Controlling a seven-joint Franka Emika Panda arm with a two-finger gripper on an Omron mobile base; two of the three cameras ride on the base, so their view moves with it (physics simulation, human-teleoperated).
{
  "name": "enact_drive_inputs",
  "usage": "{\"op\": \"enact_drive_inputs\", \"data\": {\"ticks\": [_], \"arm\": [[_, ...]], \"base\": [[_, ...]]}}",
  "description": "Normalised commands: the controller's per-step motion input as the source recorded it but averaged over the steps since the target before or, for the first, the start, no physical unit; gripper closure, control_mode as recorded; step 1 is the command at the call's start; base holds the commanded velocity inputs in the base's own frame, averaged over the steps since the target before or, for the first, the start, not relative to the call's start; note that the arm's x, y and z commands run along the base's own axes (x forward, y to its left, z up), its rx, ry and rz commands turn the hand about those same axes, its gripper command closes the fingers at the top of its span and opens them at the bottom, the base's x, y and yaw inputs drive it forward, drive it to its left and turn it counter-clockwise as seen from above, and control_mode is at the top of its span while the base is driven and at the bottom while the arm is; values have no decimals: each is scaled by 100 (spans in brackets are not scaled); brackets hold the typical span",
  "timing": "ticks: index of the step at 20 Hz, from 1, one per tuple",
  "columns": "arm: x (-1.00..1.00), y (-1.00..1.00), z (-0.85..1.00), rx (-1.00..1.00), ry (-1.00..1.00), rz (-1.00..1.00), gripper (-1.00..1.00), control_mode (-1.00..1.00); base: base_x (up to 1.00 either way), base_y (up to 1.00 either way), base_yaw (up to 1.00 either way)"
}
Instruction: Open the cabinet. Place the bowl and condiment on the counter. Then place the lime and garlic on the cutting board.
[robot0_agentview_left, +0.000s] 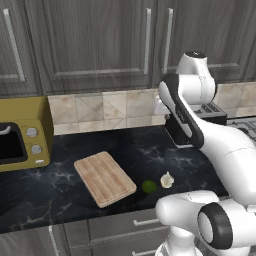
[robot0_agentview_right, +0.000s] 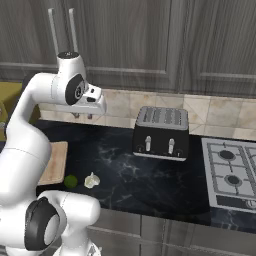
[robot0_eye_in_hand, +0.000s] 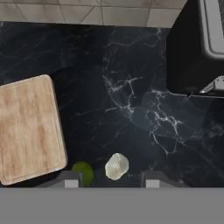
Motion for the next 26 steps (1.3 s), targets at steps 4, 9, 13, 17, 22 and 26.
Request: {"op": "enact_drive_inputs", "data": {"ticks": [4, 9, 13, 17, 22, 26], "arm": [[-3, 0, 9, 0, -10, 0, -100, -100], [-16, 0, 34, 0, -31, 0, -100, -100], [-26, 0, 37, 0, -33, 0, -100, -100], [-31, 10, 37, 0, -29, 0, -100, -100], [-30, 20, 44, 0, -30, 0, -100, -100], [-21, 36, 49, 0, -27, 0, -100, -100]], "base": [[0, 0, 0], [0, 0, 0], [0, 0, 0], [0, 0, 0], [0, 0, 0], [0, 0, 0]]}}
